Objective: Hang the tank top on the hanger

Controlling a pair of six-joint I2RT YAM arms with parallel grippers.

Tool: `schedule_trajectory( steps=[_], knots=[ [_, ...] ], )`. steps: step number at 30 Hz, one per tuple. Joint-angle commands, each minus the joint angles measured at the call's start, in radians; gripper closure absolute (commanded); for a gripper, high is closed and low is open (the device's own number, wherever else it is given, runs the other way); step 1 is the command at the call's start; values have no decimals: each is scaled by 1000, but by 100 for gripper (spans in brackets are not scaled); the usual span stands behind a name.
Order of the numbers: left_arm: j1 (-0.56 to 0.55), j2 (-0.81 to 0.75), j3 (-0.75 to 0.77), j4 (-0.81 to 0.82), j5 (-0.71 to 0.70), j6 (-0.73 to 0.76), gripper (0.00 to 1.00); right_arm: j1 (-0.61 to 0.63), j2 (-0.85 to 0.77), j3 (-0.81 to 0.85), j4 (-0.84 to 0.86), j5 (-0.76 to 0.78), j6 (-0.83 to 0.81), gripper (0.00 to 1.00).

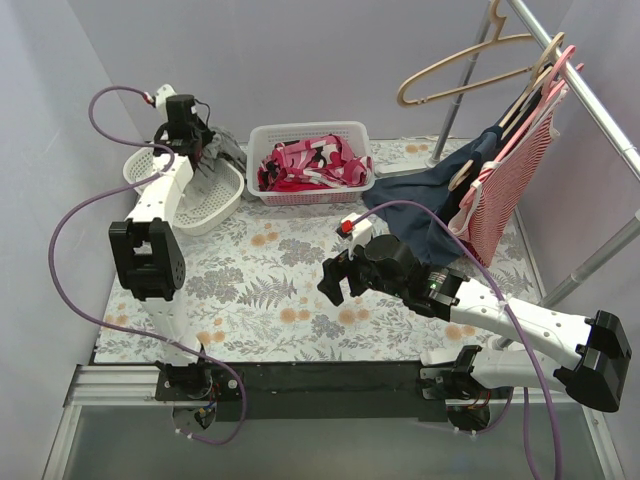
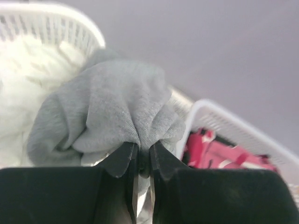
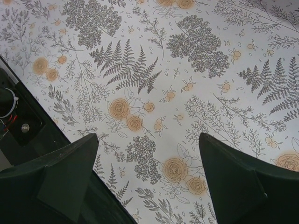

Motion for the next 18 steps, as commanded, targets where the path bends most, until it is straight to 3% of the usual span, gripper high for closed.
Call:
schedule_trajectory(
  steps=[1, 8, 18],
  knots=[
    [13, -141, 118, 18, -25, 31, 100, 1, -25, 29, 1, 26, -10, 3],
    [13, -214, 262, 20, 4, 51, 100, 1, -17, 69, -11, 27, -36, 4],
    [-19, -371, 365, 15, 177, 21, 100, 1, -25, 156, -39, 78, -83, 3]
  ],
)
